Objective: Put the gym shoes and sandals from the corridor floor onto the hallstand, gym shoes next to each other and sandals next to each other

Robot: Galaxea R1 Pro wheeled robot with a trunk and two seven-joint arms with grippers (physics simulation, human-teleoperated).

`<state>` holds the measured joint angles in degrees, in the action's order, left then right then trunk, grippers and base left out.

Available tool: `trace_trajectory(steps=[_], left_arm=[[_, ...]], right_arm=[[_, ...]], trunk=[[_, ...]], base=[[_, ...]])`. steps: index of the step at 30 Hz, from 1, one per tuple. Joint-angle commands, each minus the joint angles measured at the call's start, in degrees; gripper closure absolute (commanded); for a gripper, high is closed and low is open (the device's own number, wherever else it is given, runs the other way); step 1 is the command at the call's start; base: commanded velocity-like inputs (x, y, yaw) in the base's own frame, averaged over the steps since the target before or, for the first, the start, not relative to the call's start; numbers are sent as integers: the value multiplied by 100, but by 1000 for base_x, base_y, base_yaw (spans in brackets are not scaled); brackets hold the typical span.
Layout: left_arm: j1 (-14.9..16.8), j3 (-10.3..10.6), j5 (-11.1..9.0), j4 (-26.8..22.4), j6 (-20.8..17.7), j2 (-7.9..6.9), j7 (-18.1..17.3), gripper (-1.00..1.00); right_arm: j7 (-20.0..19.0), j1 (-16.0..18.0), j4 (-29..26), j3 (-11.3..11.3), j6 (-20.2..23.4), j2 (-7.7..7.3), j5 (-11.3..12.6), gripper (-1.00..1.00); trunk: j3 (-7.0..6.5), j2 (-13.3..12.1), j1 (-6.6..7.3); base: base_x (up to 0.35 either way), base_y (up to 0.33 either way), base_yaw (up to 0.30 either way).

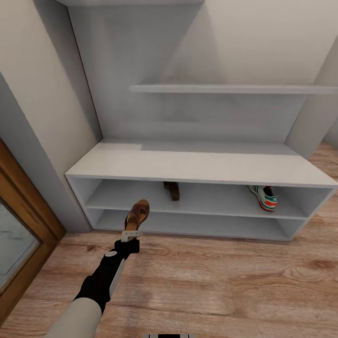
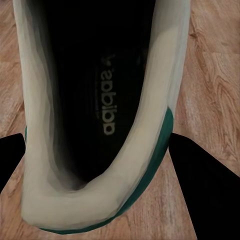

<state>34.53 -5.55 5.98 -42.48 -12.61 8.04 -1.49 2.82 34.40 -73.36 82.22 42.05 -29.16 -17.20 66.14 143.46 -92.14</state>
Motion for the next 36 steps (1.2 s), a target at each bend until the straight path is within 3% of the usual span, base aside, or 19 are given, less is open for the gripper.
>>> trace_trajectory(steps=[1,8,15,36], left_arm=[[1,-25,79,-13,-36,14,-18,100],[14,-25,79,-63,-66,64,-4,100],[27,-25,70,-452,-107,119,7,100],[80,-16,78,-491,-198,154,0,100]], right_arm=[[25,5,-3,1,23,-2,14,100],[24,5,-3,4,23,-2,14,100],[25,5,-3,4,23,-2,14,100],[25,5,-3,4,23,-2,14,100]], trunk=[[5,2,1],[5,2,1],[5,2,1],[5,2,1]], base=[[0,0,0],[0,0,0],[0,0,0],[0,0,0]])
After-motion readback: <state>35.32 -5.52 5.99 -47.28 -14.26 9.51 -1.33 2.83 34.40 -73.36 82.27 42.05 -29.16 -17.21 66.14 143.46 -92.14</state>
